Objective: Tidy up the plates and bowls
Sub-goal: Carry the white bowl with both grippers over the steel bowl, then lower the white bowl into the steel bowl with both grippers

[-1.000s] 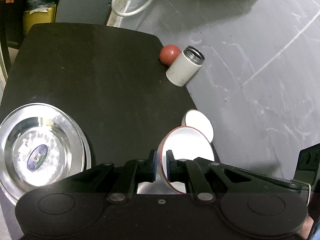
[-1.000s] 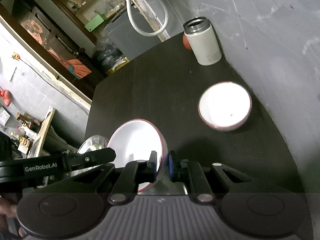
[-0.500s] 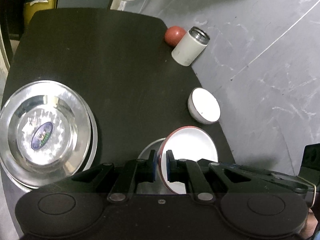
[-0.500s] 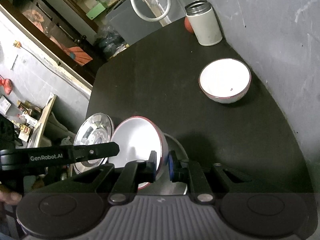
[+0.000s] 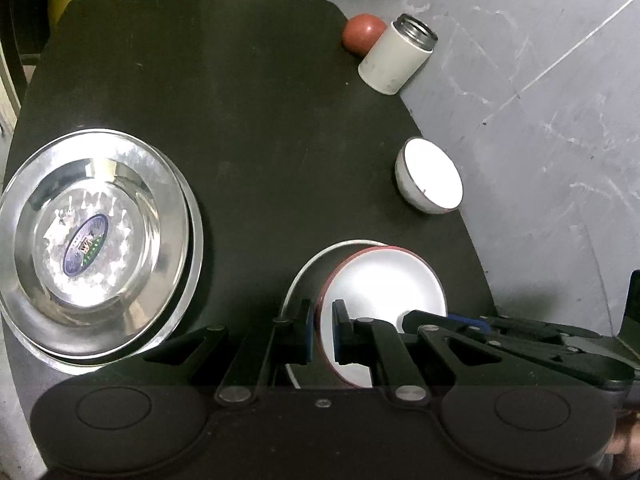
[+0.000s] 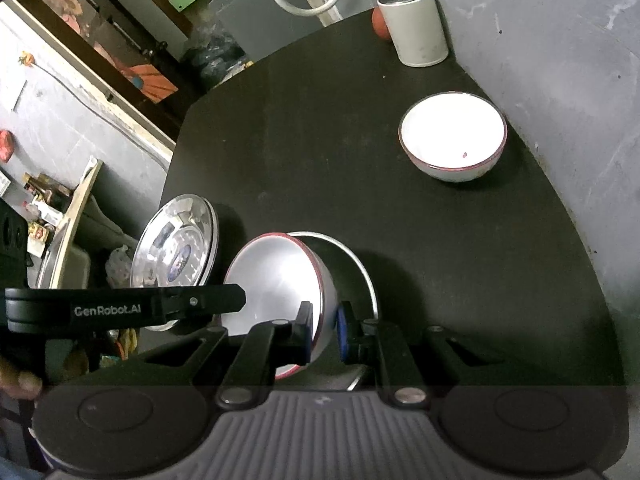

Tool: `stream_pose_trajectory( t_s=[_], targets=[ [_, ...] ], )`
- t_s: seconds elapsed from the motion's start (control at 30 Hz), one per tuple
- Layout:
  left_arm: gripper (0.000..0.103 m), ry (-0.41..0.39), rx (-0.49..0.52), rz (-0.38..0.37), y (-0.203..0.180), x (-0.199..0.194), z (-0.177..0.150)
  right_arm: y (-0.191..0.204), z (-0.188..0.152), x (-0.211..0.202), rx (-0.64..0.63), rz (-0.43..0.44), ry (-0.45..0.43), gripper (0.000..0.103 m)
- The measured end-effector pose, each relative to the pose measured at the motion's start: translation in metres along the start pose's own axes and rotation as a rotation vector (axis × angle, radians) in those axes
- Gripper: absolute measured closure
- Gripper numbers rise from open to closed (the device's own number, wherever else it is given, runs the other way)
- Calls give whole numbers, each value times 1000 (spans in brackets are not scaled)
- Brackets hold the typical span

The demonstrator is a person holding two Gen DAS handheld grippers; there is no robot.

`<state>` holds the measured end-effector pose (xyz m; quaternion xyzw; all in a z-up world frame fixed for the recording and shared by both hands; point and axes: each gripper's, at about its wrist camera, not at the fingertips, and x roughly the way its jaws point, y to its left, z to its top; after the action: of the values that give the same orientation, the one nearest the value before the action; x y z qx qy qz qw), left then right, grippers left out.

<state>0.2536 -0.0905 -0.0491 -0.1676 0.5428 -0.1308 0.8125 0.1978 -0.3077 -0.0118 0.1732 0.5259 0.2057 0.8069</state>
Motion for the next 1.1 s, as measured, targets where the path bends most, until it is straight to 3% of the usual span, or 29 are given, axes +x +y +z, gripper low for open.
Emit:
stream_pose_trajectory(
  t_s=[1.1],
  targets=[
    [93,55,-11,18,0,13,-3,4,0,10,0,-5,55,81]
  ],
)
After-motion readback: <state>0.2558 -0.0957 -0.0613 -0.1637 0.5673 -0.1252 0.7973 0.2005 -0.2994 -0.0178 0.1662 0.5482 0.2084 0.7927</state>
